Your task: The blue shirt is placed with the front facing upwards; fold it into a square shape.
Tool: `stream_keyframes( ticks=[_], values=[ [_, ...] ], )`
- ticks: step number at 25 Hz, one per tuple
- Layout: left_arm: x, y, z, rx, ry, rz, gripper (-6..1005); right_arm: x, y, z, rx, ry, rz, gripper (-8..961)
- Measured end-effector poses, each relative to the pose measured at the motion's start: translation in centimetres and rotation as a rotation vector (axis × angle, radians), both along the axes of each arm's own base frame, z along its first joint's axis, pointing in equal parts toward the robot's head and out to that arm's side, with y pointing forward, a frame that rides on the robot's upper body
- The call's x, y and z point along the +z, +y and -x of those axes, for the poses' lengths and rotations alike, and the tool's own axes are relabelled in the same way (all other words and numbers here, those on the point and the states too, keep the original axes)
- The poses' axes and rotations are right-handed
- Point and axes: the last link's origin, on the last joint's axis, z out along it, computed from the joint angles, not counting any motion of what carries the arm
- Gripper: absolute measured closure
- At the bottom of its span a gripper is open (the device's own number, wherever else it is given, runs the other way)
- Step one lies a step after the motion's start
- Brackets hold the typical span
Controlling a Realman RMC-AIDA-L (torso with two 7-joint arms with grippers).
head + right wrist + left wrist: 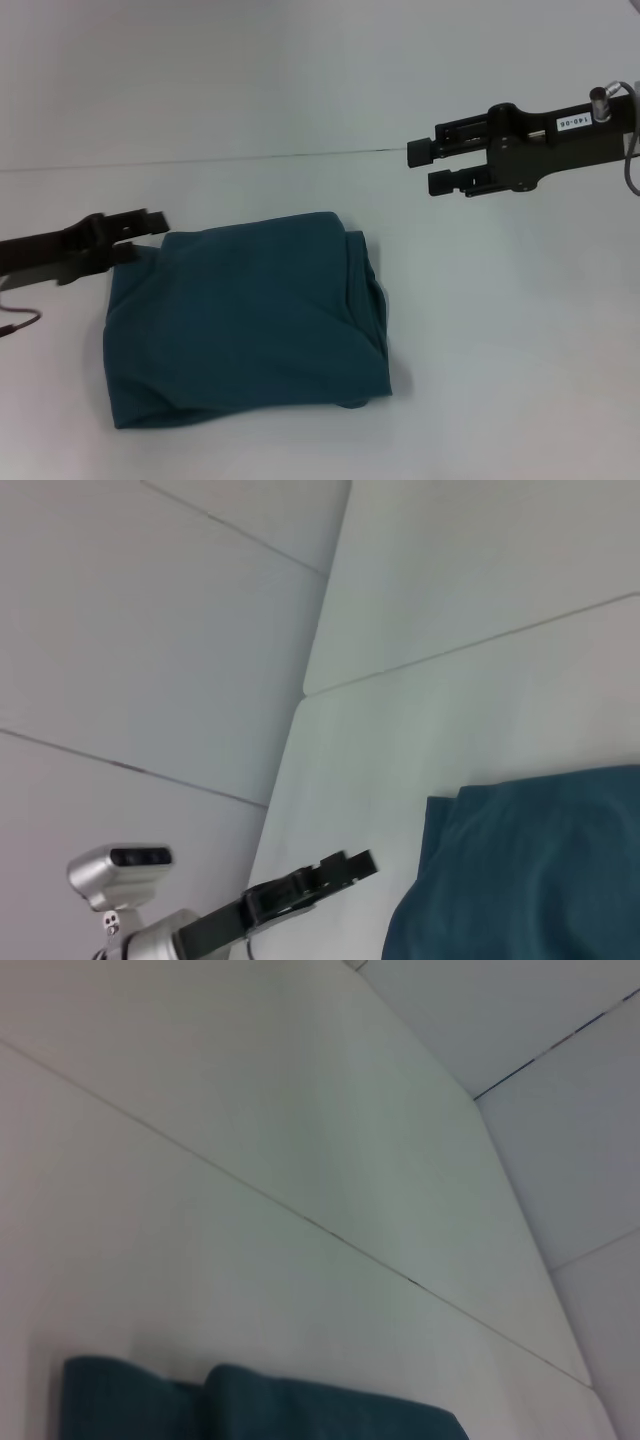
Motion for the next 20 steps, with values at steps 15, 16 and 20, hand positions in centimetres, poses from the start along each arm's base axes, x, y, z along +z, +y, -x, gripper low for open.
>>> stream_keyframes(
  ticks=[15,16,20],
  values=[
    [-1.3,2.1,1.8,-0.102,0.263,-0.138,249,-0.1,0.3,-0.1,-0.015,-0.005,-0.014,280],
    [-1.7,2.6,2.0,-0.128,0.316,-0.151,249,-0.1,0.3,-0.1,-0.015,-0.005,-0.014,280],
    [-2.9,3.5,2.2,-0.14,0.425,-0.161,250,-0.1,0.3,-0.1,-0.015,-0.005,-0.015,280]
  ],
)
